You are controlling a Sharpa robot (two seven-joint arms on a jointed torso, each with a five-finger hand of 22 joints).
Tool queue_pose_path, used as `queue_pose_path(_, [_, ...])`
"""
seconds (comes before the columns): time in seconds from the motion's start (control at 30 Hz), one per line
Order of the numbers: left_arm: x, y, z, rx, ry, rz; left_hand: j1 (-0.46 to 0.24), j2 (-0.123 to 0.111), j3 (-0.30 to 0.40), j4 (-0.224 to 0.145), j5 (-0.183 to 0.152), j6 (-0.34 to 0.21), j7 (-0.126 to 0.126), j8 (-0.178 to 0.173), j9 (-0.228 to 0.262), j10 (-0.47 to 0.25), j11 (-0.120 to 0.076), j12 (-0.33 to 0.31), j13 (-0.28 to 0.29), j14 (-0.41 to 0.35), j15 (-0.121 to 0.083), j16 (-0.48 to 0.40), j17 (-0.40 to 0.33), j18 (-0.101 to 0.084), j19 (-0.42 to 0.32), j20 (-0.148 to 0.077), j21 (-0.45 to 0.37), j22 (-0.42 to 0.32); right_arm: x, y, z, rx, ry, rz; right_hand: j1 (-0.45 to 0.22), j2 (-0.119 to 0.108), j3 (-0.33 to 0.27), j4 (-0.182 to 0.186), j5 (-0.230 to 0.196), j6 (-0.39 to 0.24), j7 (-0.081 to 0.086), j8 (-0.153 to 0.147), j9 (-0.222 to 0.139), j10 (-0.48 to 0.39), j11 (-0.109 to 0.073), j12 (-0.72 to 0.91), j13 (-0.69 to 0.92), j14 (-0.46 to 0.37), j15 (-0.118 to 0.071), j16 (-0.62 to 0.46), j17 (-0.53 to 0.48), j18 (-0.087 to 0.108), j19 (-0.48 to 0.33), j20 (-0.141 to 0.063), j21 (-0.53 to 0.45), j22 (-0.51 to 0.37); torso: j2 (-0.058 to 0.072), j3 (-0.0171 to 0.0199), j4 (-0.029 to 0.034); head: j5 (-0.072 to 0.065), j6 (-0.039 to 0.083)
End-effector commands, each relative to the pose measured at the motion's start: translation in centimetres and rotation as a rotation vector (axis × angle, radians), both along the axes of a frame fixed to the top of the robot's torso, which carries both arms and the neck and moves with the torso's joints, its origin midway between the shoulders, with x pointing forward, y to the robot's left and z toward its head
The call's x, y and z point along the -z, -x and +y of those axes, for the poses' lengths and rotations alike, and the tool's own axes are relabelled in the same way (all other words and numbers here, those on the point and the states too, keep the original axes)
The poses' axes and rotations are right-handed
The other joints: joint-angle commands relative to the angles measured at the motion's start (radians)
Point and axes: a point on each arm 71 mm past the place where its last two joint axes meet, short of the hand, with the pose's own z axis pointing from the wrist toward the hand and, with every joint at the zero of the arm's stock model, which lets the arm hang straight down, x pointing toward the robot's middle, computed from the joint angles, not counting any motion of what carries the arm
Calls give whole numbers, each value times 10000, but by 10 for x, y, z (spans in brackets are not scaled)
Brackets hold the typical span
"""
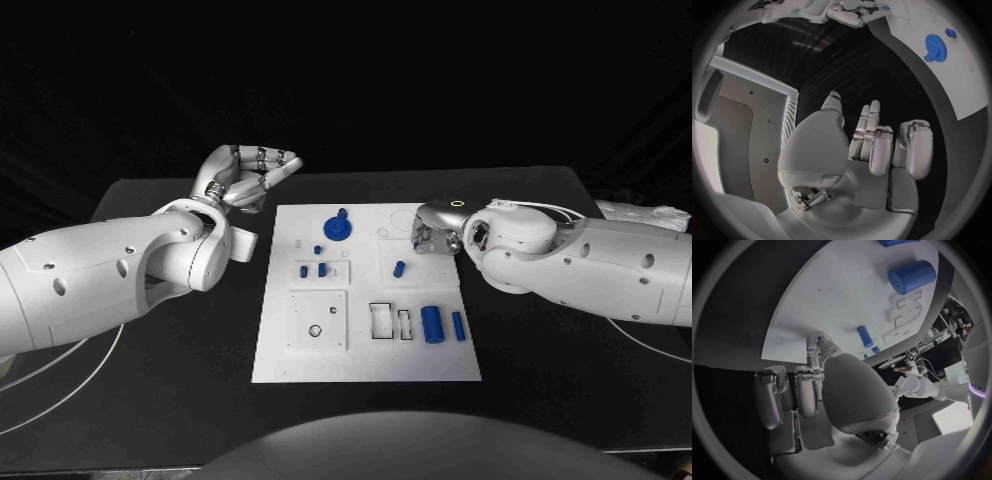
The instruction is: Assemble the parts on the task board
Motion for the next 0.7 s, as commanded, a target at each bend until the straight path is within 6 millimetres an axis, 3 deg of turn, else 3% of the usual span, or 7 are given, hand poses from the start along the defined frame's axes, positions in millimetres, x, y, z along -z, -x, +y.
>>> queue_pose_path(0.03, [-1,0,-1,36,65,-78,4,132,51,-10,69,35,13,-44,-2,79,8,26,10,940,0,-29,2327,97,562,45,-28,2411,8,5,0,-120,129,425,103,37,68,1,46,197,-140,51,59,98,13,-80,-17,1077,-74,41,2627,-143,1045,-71,45,2633,3,1,-1,23,1])
queue_pose_path(0.7, [0,-2,2,-45,22,-65,13,163,59,-12,70,37,12,-46,-3,81,8,26,10,940,0,-29,2328,96,563,45,-26,2412,-8,11,-5,-69,-1469,-974,-13,-78,79,35,45,190,-78,1,53,137,65,-213,-25,1077,8,41,2627,-143,1045,-45,45,2633,4,9,-10,67,1])
